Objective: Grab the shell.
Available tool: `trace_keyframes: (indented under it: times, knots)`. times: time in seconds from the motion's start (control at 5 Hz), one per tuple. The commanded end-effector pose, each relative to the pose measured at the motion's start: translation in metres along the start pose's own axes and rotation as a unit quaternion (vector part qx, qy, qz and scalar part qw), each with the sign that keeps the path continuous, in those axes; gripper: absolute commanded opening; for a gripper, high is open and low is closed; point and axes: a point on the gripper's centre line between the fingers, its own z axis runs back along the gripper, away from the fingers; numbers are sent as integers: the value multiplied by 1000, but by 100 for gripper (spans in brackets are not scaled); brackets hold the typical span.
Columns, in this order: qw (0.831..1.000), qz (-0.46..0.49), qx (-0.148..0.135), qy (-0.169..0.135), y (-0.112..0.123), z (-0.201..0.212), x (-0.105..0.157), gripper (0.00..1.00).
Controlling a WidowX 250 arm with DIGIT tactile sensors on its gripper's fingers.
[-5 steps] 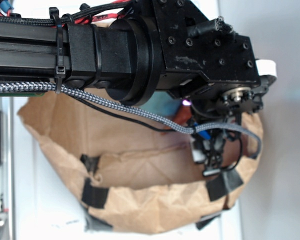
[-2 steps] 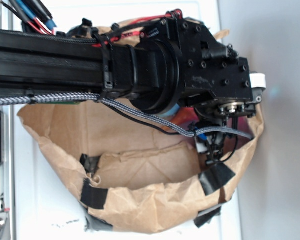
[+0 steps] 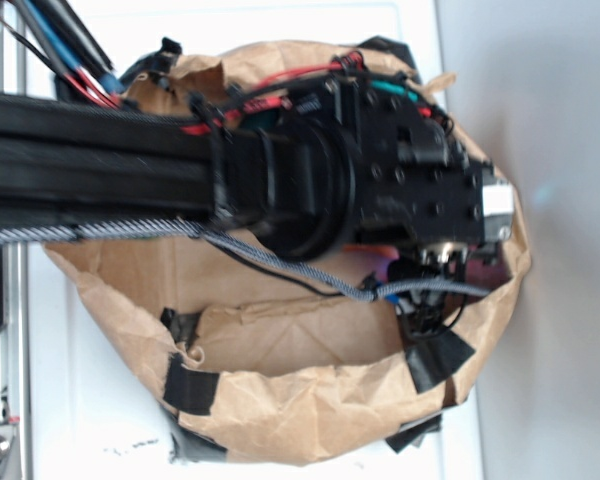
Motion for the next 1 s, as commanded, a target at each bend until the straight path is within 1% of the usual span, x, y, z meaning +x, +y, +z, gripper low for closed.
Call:
trace_keyframes:
  times: [0.0, 0.2, 0.6, 0.8]
  knots:
    - [999, -18, -33, -33, -9, 26, 6, 0]
    - [997, -21, -60, -31, -8, 41, 4, 0]
    - [991, -36, -129, -20, -1, 94, -12, 0]
    - [989, -50, -133, -32, 3, 123, -21, 4]
